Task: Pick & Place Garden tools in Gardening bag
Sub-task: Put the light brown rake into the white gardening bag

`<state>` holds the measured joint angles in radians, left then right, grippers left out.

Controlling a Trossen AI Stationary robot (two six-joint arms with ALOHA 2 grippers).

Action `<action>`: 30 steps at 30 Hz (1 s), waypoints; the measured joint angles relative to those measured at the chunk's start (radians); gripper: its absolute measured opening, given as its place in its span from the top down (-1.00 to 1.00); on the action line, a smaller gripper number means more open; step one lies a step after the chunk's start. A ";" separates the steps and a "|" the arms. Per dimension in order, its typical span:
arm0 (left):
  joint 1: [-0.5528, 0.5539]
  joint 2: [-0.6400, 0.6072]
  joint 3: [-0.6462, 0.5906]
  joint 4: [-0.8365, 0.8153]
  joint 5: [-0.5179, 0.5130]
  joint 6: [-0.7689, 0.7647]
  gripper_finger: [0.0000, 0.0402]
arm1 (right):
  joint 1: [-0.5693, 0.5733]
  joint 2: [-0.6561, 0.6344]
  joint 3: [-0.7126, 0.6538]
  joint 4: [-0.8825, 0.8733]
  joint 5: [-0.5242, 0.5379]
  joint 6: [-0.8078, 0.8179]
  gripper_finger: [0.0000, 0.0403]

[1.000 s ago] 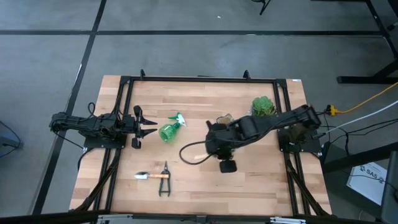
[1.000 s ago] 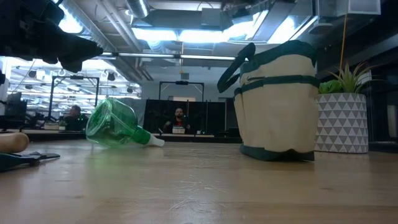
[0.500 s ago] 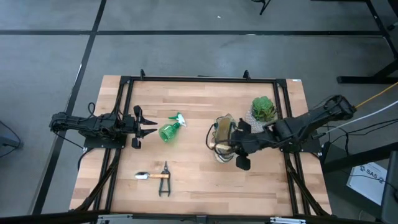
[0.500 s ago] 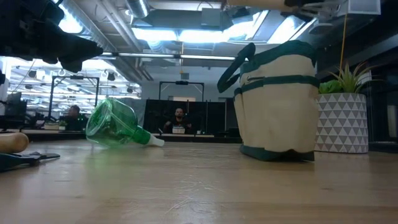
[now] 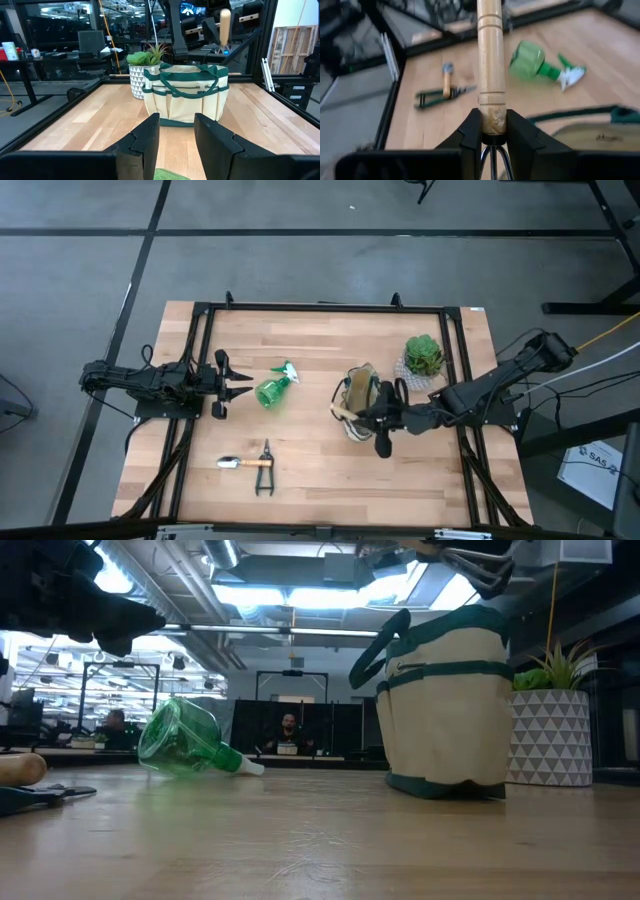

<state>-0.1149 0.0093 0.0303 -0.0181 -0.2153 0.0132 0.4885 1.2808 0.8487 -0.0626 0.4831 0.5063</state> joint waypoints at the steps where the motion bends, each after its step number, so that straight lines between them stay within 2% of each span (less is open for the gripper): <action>1: 0.000 0.000 0.000 0.000 0.000 0.000 0.41 | -0.004 0.000 -0.010 0.035 0.021 -0.002 0.69; 8: 0.000 0.000 0.000 0.000 0.000 0.000 0.41 | -0.046 0.016 -0.021 0.139 0.123 0.003 0.69; 16: 0.000 0.000 0.000 0.000 0.000 0.000 0.41 | -0.134 0.074 -0.021 0.117 0.239 0.091 0.69; 24: 0.000 0.000 0.000 0.000 0.000 0.000 0.41 | -0.228 0.109 -0.021 0.140 0.239 0.140 0.65; 30: 0.000 0.000 0.000 0.000 0.000 0.000 0.41 | -0.286 0.109 0.011 0.178 0.183 0.066 0.65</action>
<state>-0.1147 0.0090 0.0303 -0.0181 -0.2153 0.0135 0.2027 1.3899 0.8592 0.1156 0.6657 0.5723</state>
